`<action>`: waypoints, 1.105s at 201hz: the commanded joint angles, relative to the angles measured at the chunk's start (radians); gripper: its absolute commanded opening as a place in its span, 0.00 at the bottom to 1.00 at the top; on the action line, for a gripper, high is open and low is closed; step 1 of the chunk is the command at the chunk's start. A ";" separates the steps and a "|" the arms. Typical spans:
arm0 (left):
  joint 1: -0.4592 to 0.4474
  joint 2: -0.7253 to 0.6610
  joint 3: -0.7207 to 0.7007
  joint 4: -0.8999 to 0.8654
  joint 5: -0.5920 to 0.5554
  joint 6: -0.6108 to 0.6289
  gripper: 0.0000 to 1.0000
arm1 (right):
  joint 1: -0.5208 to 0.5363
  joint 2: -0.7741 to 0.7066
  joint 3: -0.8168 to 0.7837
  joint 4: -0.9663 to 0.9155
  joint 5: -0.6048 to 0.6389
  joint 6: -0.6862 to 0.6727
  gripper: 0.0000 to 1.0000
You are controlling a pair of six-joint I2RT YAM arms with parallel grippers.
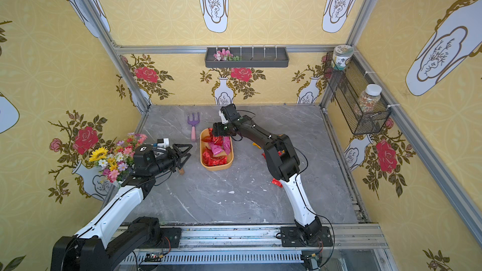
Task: Take the tea bags out of the storage box
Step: Pick up the tea bag from the storage box.
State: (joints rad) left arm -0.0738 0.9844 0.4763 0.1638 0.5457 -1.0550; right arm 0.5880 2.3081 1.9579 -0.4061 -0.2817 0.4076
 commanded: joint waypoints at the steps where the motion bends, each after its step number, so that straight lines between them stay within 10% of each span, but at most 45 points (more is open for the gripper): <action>1: 0.001 0.006 -0.008 0.011 0.015 0.012 0.65 | 0.001 0.014 0.019 -0.024 0.019 -0.022 0.77; 222: 0.000 -0.036 -0.027 -0.014 0.018 0.005 0.65 | 0.003 0.039 0.011 0.065 -0.136 0.024 0.65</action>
State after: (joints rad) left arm -0.0731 0.9531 0.4557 0.1398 0.5537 -1.0546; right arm 0.5873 2.3695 1.9793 -0.3695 -0.4034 0.4152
